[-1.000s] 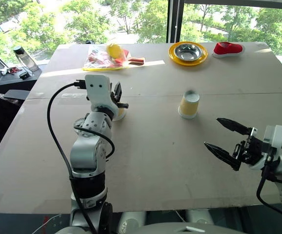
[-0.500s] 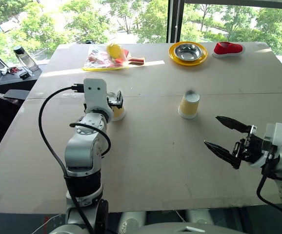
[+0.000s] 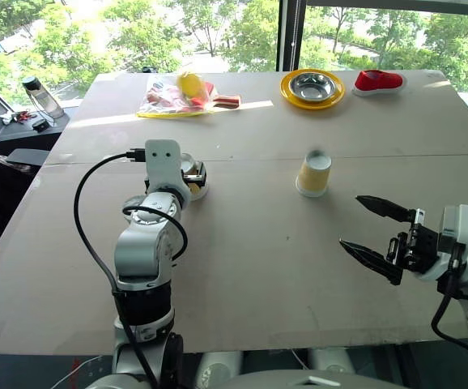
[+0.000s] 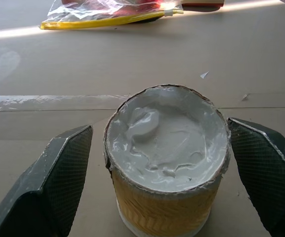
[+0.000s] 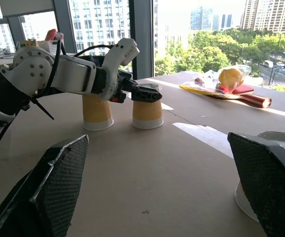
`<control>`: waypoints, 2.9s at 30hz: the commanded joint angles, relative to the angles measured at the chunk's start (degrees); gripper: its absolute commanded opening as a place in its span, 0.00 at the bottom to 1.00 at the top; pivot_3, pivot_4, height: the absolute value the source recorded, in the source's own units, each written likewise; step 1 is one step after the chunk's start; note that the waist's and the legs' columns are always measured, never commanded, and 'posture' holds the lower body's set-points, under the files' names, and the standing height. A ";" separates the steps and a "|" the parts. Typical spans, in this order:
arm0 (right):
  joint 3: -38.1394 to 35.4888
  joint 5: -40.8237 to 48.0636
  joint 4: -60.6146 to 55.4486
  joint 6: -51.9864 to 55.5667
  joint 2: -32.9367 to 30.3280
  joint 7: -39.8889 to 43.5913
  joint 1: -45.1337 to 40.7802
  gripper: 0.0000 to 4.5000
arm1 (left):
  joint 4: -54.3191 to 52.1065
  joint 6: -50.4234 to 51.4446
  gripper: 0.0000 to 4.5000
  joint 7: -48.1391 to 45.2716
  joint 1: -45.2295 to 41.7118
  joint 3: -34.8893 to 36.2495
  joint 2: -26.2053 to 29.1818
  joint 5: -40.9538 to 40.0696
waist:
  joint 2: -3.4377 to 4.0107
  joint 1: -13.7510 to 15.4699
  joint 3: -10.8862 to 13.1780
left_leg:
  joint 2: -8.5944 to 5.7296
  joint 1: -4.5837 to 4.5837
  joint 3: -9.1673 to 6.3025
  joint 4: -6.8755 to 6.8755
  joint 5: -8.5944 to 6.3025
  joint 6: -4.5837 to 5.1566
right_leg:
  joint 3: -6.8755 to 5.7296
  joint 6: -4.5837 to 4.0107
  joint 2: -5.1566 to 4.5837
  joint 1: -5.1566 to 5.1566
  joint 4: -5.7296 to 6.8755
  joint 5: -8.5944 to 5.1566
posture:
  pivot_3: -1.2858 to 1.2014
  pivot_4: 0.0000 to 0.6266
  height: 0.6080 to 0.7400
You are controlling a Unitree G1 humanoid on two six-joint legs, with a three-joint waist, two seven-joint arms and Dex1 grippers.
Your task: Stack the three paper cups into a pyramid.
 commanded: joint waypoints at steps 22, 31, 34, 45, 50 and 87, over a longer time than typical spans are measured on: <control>-1.89 -3.50 -0.17 -1.83 0.70 -3.24 1.02 1.00 | 13.78 -22.11 0.54 -27.01 -11.00 -20.97 3.29 -2.41 | -0.03 -0.24 0.02 | -0.08 -0.09 0.04 0.03 0.11 -0.20 | -0.02 0.00 -0.07 -0.01 -0.09 0.00 | 0.52 0.24 1.00; -2.24 -6.29 -1.18 -2.92 1.07 -6.44 3.31 1.00 | 23.07 -27.87 0.54 -29.96 -15.19 -22.72 4.63 0.92 | -0.03 -1.21 0.03 | -0.02 -0.06 0.00 0.01 -0.01 0.02 | -0.01 0.00 0.05 -0.03 0.00 0.00 | 0.52 0.24 1.00; -2.14 -6.74 -1.16 -3.90 1.55 -6.68 4.31 1.00 | 25.28 -29.23 0.54 -30.38 -16.03 -22.42 4.35 1.21 | -0.03 -1.18 0.03 | -0.03 -0.07 0.00 0.02 0.00 0.02 | -0.01 0.01 0.04 -0.03 -0.02 0.00 | 0.52 0.24 1.00; -2.09 -7.50 -1.00 -5.66 2.00 -7.22 5.45 1.00 | 30.20 -31.14 0.54 -32.03 -17.64 -22.25 3.20 1.53 | -0.03 -1.16 0.03 | -0.03 -0.07 -0.02 0.02 0.00 0.01 | -0.03 0.01 0.04 -0.03 0.00 0.00 | 0.52 0.24 1.00; -1.77 -7.50 -0.93 -5.99 1.94 -7.15 5.30 1.00 | 31.71 -31.23 0.54 -32.62 -18.39 -21.91 2.56 1.09 | -0.03 -1.17 0.03 | -0.03 -0.07 -0.02 0.02 0.00 0.02 | -0.03 0.01 0.05 -0.03 0.00 0.00 | 0.52 0.24 1.00; 7.95 -0.18 7.99 1.55 2.27 4.29 -15.31 1.00 | -28.86 -21.36 1.00 -8.33 20.47 6.86 5.46 12.12 | -0.18 -0.59 0.01 | 0.12 -0.07 0.06 0.12 0.00 0.02 | 0.07 0.01 -0.04 -0.16 0.25 0.00 | 0.52 0.24 1.00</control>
